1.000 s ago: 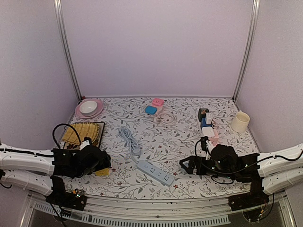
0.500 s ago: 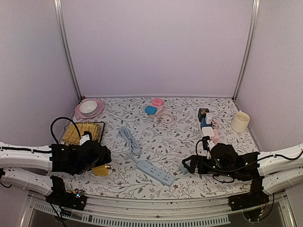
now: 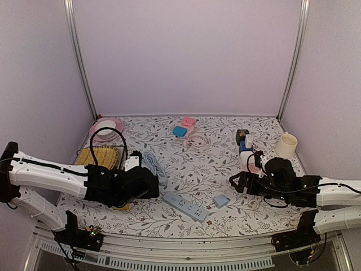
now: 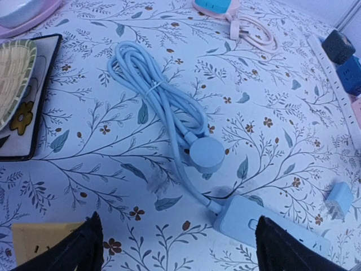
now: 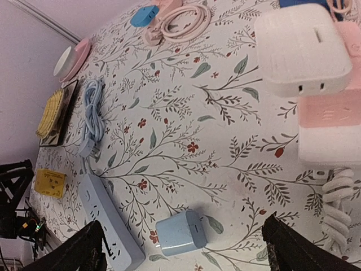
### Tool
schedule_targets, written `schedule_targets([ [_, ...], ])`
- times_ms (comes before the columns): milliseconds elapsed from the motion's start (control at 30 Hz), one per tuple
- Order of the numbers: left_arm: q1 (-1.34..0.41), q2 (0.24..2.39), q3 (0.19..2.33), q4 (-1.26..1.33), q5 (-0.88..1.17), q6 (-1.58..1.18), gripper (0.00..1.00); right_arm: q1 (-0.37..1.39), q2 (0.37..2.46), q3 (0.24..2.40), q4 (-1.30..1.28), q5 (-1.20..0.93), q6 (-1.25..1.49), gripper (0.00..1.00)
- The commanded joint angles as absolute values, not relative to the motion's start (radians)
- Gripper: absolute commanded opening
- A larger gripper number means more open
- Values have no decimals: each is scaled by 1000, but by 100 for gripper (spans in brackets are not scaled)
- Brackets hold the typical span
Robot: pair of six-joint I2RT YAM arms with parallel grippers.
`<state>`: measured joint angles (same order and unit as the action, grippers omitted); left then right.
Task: Pull the plug off the socket
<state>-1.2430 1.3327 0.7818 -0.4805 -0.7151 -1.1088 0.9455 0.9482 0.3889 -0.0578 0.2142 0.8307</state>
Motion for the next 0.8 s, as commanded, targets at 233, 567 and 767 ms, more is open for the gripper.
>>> schedule_targets([
  [233,-1262,1447,828,-245,-601,-973,94,638,919,546,-246,218,593,99],
  [567,-1262,1482,816,-176,-545,-957,94,559,1100,713,-286,293,433,99],
  [767,-1261,1441,774,-157,-541,-960,94,508,1144,750,-289,277,420,99],
])
